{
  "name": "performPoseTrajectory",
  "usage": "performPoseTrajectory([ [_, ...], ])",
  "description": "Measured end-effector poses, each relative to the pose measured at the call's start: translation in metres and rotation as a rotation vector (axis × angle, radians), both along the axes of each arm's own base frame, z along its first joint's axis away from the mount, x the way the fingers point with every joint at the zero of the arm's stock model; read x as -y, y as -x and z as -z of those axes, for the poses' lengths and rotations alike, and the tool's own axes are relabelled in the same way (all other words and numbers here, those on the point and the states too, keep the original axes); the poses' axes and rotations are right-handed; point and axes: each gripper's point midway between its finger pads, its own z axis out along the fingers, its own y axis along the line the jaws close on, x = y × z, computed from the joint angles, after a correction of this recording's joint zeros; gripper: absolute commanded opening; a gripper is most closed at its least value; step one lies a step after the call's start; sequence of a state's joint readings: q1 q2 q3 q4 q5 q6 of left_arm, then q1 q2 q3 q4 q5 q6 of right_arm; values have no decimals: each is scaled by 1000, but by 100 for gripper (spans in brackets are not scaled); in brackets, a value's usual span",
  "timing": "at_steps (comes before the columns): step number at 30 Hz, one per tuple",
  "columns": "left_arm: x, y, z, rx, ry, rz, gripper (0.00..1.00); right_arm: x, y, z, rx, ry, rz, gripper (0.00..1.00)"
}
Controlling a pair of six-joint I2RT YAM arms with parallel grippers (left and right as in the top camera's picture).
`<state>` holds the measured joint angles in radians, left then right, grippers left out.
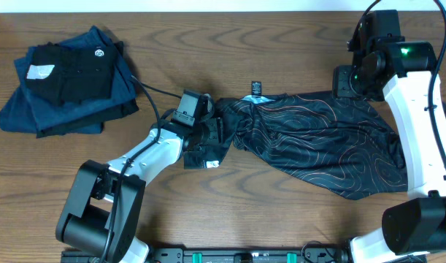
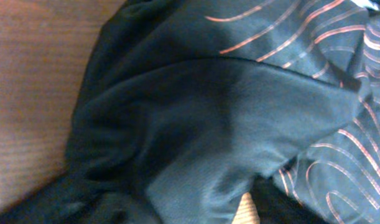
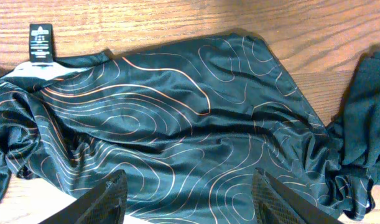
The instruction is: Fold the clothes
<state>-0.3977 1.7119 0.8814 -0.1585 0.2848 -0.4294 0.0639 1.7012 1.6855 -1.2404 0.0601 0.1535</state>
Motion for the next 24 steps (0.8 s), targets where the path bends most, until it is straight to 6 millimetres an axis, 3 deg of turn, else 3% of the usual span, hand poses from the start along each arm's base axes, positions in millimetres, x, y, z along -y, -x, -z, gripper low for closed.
performPoseTrajectory([
  [2,-1,0,0,3,-5,0,22,0,1,0,-2,0,0,61],
  [3,-1,-1,0,5,-9,-4,6,0,1,0,-5,0,0,61],
  [10,-8,-3,2,18,-47,-14,6,0,7,2,-32,2,0,61],
  [13,-12,1,-6,22,-63,-3,6,1,19,5,-80,4,3,61],
  [16,-23,0,-43,102,-69,-23,6,2,39,9,-163,6,15,61],
  [21,-61,-9,-129,313,-66,-135,6,3,57,13,-238,5,29,61],
  [24,-88,-5,-151,354,-80,-206,6,3,63,21,-268,5,32,61],
])
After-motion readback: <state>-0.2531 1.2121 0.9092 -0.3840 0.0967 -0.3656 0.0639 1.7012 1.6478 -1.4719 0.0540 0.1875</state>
